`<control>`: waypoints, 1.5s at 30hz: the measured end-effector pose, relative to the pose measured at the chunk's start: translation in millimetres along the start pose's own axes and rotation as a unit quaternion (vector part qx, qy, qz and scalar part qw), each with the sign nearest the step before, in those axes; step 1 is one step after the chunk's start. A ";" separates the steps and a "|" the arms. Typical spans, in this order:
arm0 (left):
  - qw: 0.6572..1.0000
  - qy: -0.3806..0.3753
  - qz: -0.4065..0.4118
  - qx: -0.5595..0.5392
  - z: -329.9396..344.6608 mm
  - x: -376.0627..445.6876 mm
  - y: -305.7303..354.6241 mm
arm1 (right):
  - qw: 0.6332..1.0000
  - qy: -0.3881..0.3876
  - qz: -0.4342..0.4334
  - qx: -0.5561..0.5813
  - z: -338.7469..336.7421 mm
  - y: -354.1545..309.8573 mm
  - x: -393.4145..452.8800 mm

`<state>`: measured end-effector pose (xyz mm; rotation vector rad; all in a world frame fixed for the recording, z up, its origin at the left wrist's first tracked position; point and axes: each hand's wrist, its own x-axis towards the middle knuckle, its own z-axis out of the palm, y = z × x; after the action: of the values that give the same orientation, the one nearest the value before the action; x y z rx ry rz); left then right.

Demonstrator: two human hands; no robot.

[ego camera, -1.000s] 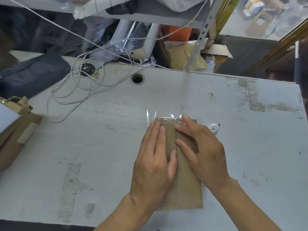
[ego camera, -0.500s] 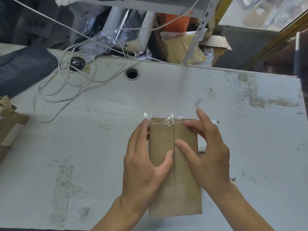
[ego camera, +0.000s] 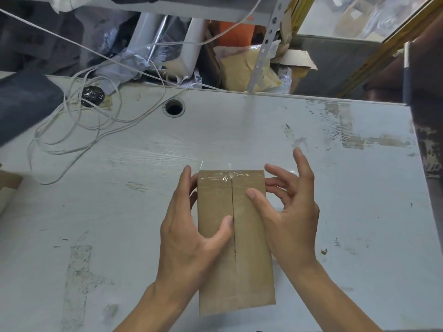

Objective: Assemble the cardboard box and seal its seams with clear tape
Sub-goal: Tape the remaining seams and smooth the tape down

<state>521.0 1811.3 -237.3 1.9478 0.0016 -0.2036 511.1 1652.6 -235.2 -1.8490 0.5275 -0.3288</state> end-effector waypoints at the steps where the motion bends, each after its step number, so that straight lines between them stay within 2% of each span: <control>1: 1.000 -0.001 0.000 -0.004 -0.7 0.8 0.3 | 1.000 -0.003 0.010 0.002 -0.1 -1.3 -0.5; 6: 1.000 -0.008 0.003 -0.024 -2.6 6.3 -1.0 | 0.998 -0.011 0.058 0.031 -1.0 -4.9 -0.1; 10: 0.997 0.017 -0.008 -0.072 -6.3 13.0 -4.1 | 0.993 -0.031 0.086 0.072 -4.3 -5.3 2.9; 15: 0.991 0.045 -0.038 -0.121 -9.9 23.5 -4.8 | 0.992 -0.061 0.080 0.078 -6.3 -2.9 7.5; 23: 0.988 -0.012 -0.063 -0.140 -17.2 26.2 -6.6 | 0.987 -0.117 0.073 0.078 -13.7 1.4 19.0; 30: 0.979 -0.085 -0.112 -0.150 -33.6 14.5 -7.4 | 0.972 -0.184 0.125 0.070 -30.4 4.5 -2.1; 37: 0.977 -0.084 -0.143 -0.135 -35.0 0.5 -1.6 | 0.973 -0.155 0.156 0.062 -34.7 -1.9 -25.6; 45: 0.974 -0.035 -0.180 -0.135 -25.8 -4.4 3.2 | 0.976 -0.098 0.189 0.046 -23.1 -11.5 -28.6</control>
<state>520.7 1834.2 -224.3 1.6547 0.3225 -0.4869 477.9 1651.3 -215.8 -1.6277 0.6991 0.0837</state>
